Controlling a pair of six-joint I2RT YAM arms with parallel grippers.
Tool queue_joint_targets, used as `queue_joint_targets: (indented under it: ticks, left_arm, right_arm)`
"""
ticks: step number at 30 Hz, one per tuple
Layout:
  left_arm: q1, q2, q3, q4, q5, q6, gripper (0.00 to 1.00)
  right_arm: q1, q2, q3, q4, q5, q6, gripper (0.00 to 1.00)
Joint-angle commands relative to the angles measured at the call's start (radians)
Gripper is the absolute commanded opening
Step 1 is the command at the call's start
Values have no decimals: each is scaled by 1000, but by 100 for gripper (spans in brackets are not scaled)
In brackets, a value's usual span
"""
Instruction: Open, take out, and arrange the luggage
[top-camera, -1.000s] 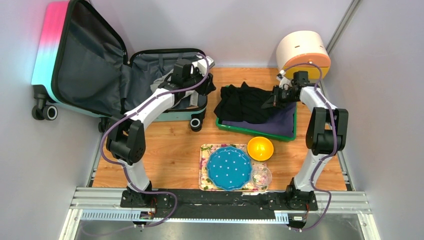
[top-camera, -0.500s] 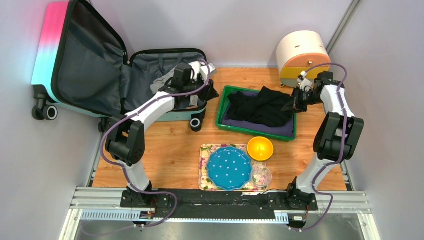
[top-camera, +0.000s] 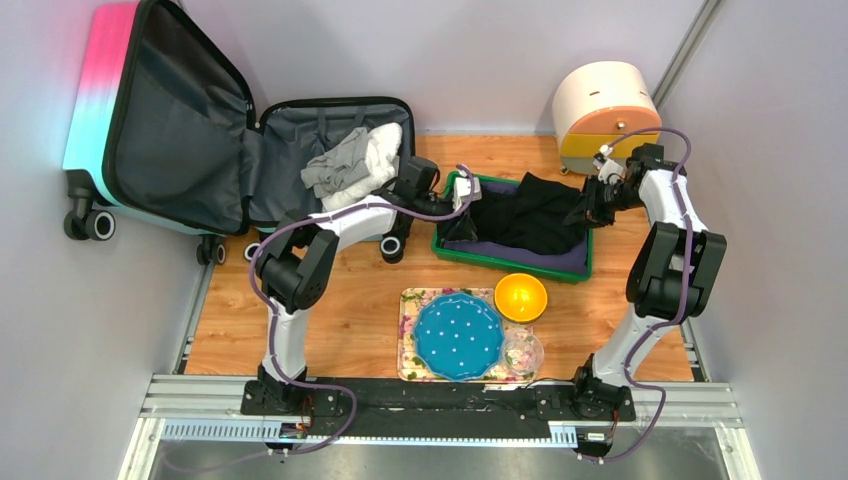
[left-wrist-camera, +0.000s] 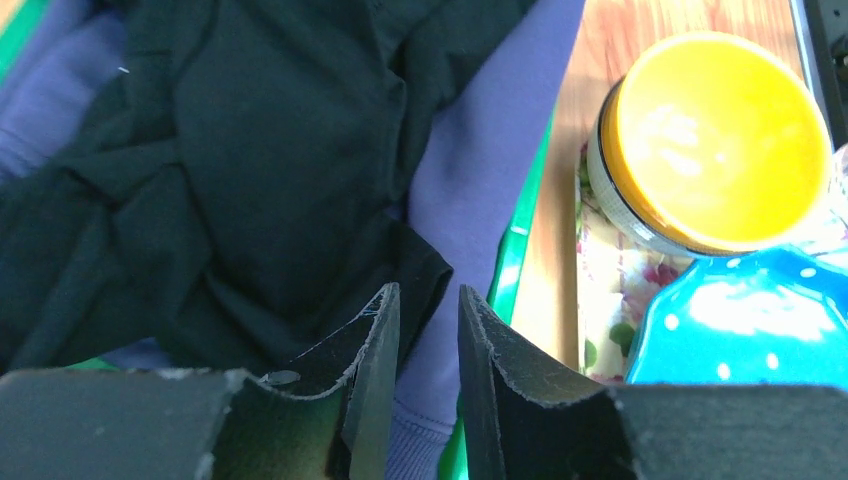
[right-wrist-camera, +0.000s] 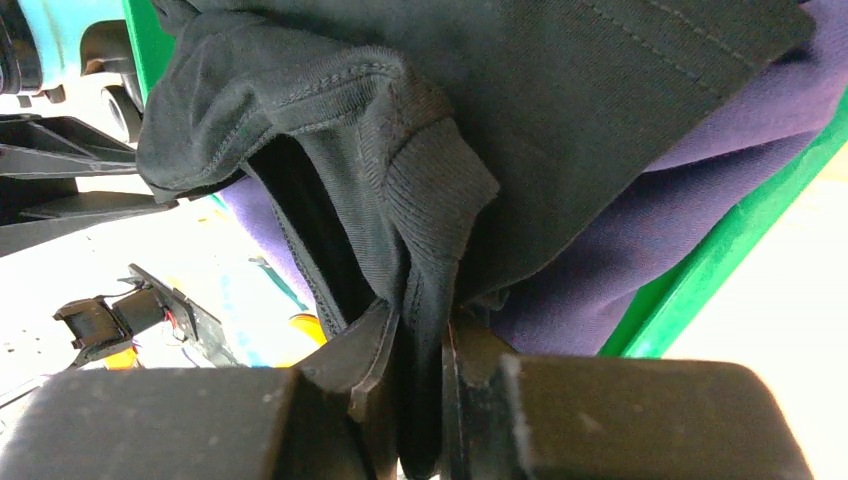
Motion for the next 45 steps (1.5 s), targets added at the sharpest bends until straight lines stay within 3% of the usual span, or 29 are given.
queue_joint_targets:
  ticks: [1,4,7,10,13,16,18,22,25,30,32,33,36,38,39,40,42,43,45]
  left_arm:
    - [-16,27,53,-33,72,98,36]
    - [-19,46,63,-35,64,89,34]
    - [-18,55,63,-7,44,75,24]
    - [-18,53,70,34,43,41,0]
    - [-4,24,57,164,0,-83,0]
    - [53,-20,22,370,-101,-307,0]
    - [97,-37,15,457,-259,-423,0]
    - [156,24,102,438,-454,-517,0]
    - [169,108,199,377,-467,-585,0]
    - [168,193,253,409,-465,-681,0]
    - [168,216,277,403,-476,-689,0]
    - [169,234,299,398,-477,-686,0]
    - [169,245,308,387,-471,-672,0]
    - [168,244,316,349,-457,-649,0]
    - [169,228,314,334,-459,-634,3]
    - [171,218,310,321,-457,-619,19]
    - [176,169,281,295,-433,-553,34]
    - [180,147,267,289,-418,-531,48]
    - [188,85,213,283,-389,-482,53]
  right_arm:
    - [3,-56,26,-13,18,-29,17]
    - [3,-64,26,-20,25,-37,17]
    - [3,-72,24,-23,26,-40,17]
    - [3,-73,23,-25,29,-46,17]
    - [3,-73,21,-28,34,-51,17]
    - [3,-75,23,-29,41,-61,17]
    - [3,-73,26,-29,46,-68,17]
    - [3,-59,26,-26,51,-71,17]
    - [4,-47,38,-45,34,-92,19]
    - [8,-38,61,-82,35,-126,20]
    - [8,-38,72,-86,38,-129,27]
    - [8,-39,76,-88,38,-129,36]
    - [8,-59,96,-104,51,-143,52]
    - [4,-101,107,-115,45,-166,55]
    - [4,-116,113,-114,43,-189,58]
    - [4,-131,118,-112,40,-203,59]
    - [11,-159,130,-112,28,-223,59]
    - [17,-165,145,-111,26,-223,59]
    - [40,-185,149,-86,6,-218,58]
